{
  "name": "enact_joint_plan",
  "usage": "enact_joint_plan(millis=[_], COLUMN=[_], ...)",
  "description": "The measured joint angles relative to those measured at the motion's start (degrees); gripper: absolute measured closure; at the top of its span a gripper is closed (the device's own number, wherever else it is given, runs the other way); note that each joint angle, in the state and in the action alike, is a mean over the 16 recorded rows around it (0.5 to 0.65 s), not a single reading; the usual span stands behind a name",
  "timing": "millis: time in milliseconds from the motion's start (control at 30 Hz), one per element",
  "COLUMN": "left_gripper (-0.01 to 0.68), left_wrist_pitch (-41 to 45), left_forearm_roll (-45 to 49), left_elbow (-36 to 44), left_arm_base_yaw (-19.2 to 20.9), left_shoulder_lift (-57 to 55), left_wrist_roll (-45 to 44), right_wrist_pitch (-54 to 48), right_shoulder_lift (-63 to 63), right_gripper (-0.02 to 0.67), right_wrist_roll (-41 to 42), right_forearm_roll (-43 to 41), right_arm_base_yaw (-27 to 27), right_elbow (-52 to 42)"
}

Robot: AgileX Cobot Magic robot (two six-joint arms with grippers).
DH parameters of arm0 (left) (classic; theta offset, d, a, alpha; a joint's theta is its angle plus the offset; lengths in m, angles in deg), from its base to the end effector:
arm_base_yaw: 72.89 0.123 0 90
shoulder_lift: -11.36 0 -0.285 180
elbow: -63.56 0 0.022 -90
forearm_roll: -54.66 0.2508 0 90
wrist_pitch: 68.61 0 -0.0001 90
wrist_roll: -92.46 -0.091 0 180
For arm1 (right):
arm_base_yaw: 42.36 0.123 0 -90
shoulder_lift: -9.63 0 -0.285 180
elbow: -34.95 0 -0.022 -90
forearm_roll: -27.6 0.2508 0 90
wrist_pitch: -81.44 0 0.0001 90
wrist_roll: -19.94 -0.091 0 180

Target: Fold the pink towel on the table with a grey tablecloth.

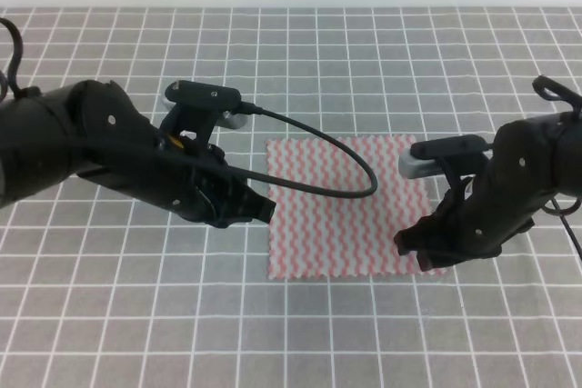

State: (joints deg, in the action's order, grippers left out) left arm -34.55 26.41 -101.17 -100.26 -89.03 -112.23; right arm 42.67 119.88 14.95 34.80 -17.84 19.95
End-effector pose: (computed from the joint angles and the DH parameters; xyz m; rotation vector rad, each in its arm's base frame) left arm 0.2868 -0.1757 0.2414 0.7288 2.4821 -0.5193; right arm 0.3076 0.1482 0.1765 -0.3654 2.8634 0.2322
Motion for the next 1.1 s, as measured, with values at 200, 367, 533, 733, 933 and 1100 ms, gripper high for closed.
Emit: enact_joint_plan(millis=[200,367,533,733,933,1100], left_gripper=[0.675,0.675,0.675,0.652,0.537,0.408], left_wrist_pitch=[-0.1,-0.2,-0.7,-0.6,0.6,1.5], left_forearm_roll=[0.3,0.4,0.5,1.5,2.9,4.9], left_elbow=[0.0,0.0,0.0,0.0,0.0,0.0], left_arm_base_yaw=[0.0,0.0,0.0,0.0,-0.8,-3.0], left_shoulder_lift=[-0.1,-0.2,-0.1,0.1,-0.1,-0.3], left_wrist_roll=[0.0,-0.2,-2.1,-7.1,-14.7,-21.9], right_wrist_pitch=[0.7,1.1,0.9,-0.3,-1.0,-0.4], right_shoulder_lift=[0.5,0.1,-0.7,-1.8,-1.9,-1.8], right_gripper=[0.481,0.563,0.627,0.664,0.664,0.664], right_wrist_roll=[0.0,0.2,0.5,1.5,2.5,3.1], right_forearm_roll=[0.4,0.7,1.1,1.2,1.1,1.0], right_arm_base_yaw=[0.0,0.0,0.0,0.0,0.0,0.0], right_elbow=[0.1,0.6,2.0,4.8,7.5,8.8])
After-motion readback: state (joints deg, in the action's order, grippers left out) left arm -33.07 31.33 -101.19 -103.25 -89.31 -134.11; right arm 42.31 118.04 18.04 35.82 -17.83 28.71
